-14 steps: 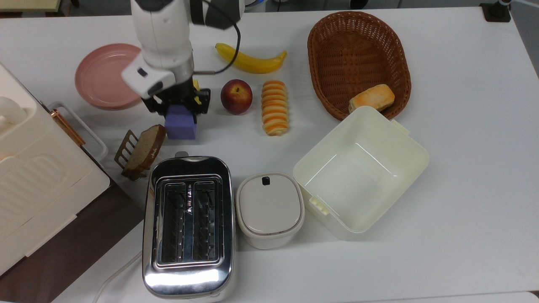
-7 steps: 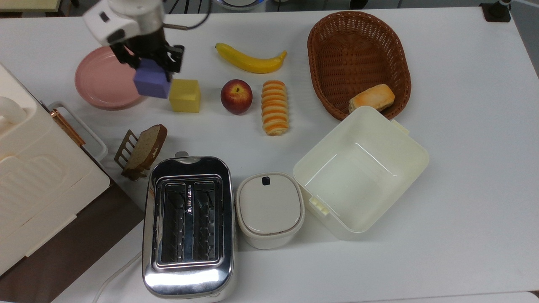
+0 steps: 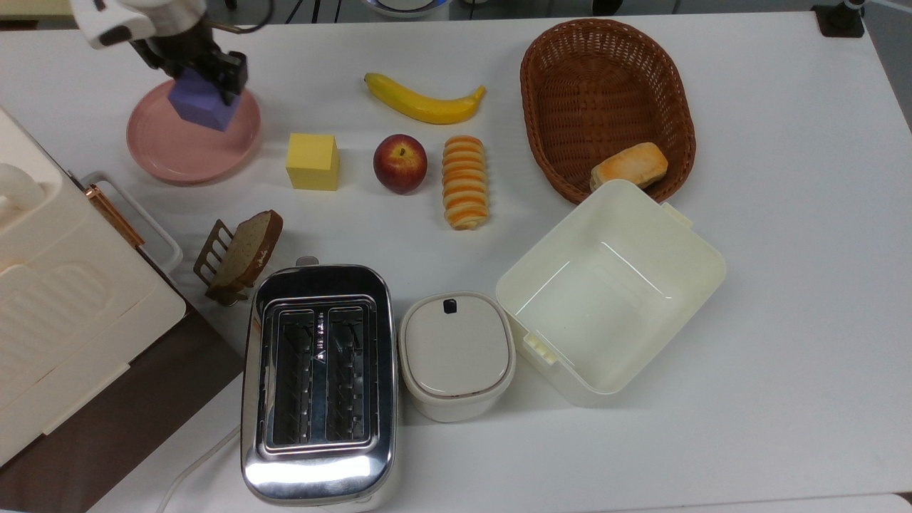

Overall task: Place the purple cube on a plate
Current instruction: 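Carry the purple cube over the pink plate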

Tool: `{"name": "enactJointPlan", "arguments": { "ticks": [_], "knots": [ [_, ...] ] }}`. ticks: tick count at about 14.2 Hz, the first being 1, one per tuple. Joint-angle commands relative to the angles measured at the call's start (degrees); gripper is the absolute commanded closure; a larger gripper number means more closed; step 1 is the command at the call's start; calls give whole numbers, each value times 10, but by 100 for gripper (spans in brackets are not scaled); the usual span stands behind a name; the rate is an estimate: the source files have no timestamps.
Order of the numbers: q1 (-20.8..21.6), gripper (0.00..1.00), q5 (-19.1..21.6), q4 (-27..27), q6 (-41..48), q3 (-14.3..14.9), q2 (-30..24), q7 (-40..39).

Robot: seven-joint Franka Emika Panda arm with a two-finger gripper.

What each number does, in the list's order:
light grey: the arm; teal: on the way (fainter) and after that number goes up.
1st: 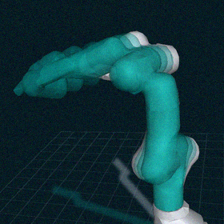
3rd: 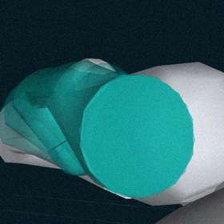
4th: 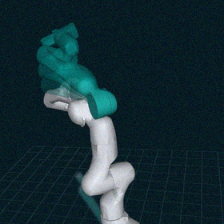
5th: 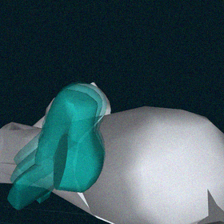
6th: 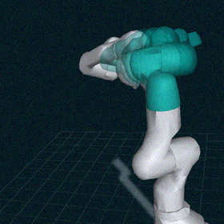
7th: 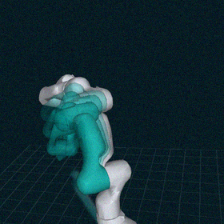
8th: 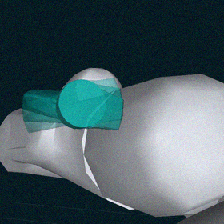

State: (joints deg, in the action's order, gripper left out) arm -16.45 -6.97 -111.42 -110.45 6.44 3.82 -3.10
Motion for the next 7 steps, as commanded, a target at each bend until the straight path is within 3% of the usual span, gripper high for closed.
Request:
{"name": "enactJointPlan", "arguments": {
  "ticks": [1, 4, 7],
  "knots": [
    [11, 70, -10, -23, 0, 36, -9, -4],
    [5, 70, -12, -82, -132, 37, -2, -4],
    [5, 70, -13, -100, -183, 44, 8, -5]
  ]
}}
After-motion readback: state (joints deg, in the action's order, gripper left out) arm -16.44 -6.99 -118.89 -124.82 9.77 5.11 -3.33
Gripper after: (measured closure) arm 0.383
